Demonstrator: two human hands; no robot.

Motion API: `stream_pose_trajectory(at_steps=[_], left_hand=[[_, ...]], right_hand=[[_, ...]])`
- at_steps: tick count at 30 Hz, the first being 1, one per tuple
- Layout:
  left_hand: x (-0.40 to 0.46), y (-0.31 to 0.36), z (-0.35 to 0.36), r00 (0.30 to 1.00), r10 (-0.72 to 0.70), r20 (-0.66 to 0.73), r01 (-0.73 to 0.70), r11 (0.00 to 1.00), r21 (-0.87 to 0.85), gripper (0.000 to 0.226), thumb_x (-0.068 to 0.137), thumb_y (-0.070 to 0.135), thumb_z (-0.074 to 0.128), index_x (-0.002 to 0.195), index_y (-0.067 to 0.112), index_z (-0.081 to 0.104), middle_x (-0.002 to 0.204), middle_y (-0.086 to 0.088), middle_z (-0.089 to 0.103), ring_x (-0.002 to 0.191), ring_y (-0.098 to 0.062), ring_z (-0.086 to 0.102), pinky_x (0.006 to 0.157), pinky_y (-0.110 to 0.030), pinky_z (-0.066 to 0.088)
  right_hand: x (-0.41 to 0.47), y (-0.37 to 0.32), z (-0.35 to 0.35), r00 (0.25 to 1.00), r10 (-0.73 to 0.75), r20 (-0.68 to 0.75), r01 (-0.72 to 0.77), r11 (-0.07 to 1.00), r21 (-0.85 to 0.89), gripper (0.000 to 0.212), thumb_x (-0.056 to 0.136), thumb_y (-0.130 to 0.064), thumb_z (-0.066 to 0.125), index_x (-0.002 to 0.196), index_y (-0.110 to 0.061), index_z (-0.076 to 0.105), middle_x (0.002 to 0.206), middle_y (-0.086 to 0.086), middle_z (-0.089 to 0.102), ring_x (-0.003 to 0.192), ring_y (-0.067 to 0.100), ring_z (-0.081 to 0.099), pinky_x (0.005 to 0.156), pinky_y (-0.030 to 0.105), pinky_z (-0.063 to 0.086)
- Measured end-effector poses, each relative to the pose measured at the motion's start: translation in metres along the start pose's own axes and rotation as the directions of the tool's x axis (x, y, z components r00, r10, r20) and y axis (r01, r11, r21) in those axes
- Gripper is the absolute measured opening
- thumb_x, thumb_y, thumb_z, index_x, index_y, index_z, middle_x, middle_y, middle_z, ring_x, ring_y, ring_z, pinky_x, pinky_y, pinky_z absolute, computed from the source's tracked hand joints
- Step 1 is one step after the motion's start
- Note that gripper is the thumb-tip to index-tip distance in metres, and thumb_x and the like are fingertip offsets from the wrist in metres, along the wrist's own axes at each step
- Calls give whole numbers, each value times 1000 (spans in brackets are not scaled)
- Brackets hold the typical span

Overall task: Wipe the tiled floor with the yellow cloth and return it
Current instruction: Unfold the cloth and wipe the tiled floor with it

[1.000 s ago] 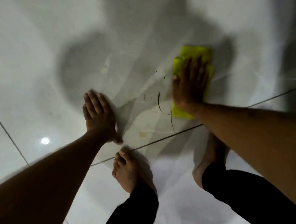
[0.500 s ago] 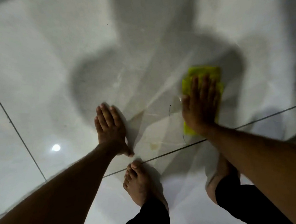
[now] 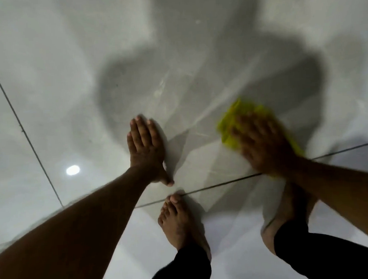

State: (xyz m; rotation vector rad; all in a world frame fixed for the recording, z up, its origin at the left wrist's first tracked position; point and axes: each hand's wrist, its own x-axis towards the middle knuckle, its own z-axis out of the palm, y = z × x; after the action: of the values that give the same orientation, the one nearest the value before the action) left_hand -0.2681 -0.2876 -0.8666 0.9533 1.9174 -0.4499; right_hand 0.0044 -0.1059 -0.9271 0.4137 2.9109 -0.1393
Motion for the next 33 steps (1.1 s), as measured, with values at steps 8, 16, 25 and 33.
stream_pose_trajectory(at_steps=[8, 16, 25, 33], left_hand=[[1, 0, 0, 1000, -11, -15, 11, 1000, 7, 185, 18, 72, 83, 132, 2, -44, 134, -26, -52, 125, -44, -49, 108, -53, -24], [1, 8, -4, 999, -30, 21, 29, 999, 36, 188, 16, 71, 85, 128, 0, -48, 125, -25, -62, 119, -44, -55, 99, -52, -32], [0, 8, -2, 999, -48, -1, 48, 997, 55, 186, 18, 74, 82, 124, -1, -52, 127, -28, -58, 121, -47, -51, 108, -56, -22], [2, 7, -3, 999, -39, 2, 39, 998, 50, 182, 24, 72, 83, 129, -4, -45, 132, -34, -51, 123, -50, -48, 106, -57, -23]], right_hand=[[72, -131, -12, 998, -2, -68, 16, 979, 201, 59, 103, -35, 37, 158, -19, 23, 166, 13, 21, 154, 38, 13, 123, 62, 13], [62, -2, -18, 750, 653, -104, -632, 754, 177, 63, 100, -39, 38, 157, -14, 27, 163, 18, 29, 150, 44, 23, 121, 61, 20], [92, -28, -19, 882, -463, -88, 469, 880, 69, 61, 98, -35, 40, 156, -23, 27, 165, 7, 28, 152, 34, 23, 123, 58, 20], [156, -61, -31, 956, 246, -160, -212, 956, 205, 61, 96, -36, 44, 154, -23, 32, 163, 10, 31, 151, 38, 25, 121, 59, 22]])
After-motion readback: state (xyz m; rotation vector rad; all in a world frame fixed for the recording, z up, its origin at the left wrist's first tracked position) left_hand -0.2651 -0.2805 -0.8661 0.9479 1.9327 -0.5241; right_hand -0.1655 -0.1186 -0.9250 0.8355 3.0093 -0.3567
